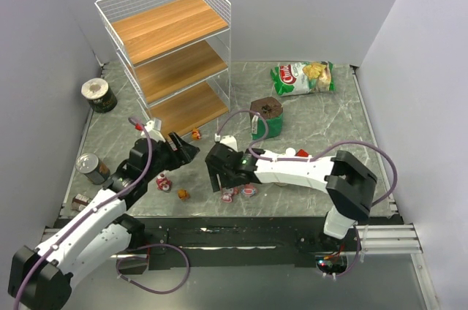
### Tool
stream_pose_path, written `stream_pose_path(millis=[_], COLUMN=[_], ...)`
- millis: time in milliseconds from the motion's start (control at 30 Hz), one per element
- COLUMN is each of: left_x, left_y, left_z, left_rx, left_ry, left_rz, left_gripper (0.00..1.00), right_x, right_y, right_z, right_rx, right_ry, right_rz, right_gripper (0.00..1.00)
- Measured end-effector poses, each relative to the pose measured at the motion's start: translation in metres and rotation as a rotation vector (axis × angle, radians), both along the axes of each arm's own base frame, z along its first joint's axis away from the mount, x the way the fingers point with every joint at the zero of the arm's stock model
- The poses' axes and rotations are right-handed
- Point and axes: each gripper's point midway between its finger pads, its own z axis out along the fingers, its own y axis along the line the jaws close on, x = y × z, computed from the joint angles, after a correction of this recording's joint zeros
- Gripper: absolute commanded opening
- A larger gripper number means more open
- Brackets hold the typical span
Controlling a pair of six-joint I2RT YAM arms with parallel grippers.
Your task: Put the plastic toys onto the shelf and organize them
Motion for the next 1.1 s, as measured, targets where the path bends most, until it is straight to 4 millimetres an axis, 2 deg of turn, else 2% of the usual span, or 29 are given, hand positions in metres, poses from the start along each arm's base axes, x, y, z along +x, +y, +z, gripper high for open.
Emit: stream_pose_path(millis=[133,267,633,800,900,1000,1033,1100], left_x=[0.000,-0.002,-0.008,-0.011,-0.013,-0.015,-0.017,-0.019], left_y=[0.007,0.009,0.012,0.014,0.015,0.016,0.017,0.018], left_z=[0.007,0.006,0.018,0.023,0.027,0.036,0.039,0.048], left_rx=[0.005,0.008,-0.008,-0.010,-0.014,-0.016,-0.013,-0.013], left_ry=[-0.026,-0.024,-0.055,-0.061,-0.069,-0.082,-0.088,-0.108], left_rz=[0.032,0.034,0.034,0.032,0.031,0.029,0.027,0.025], left_gripper=[0.76,0.77,0.80,0.82,0.82,0.83,0.84,0.85], right_x=[-0.006,-0.009,-0.008,-0.010,-0.011,-0.009,-0.008,-0.008], right_y=[-0.008,-0.012,0.001,-0.004,-0.004,-0.003,-0.002,-0.002], right_z=[-0.017,-0.023,-0.039,-0.048,-0.050,-0.051,-0.050,-0.051], right_rx=[-0.067,-0.087,-0.124,-0.158,-0.168,-0.176,-0.178,-0.181], right_ry=[0.031,0.047,0.070,0.085,0.092,0.092,0.089,0.084], right_rz=[-0.056,-0.100,-0.147,-0.169,-0.178,-0.184,-0.186,-0.188], right_gripper=[0.79,0.78,0.75,0.73,0.68,0.57,0.49,0.40])
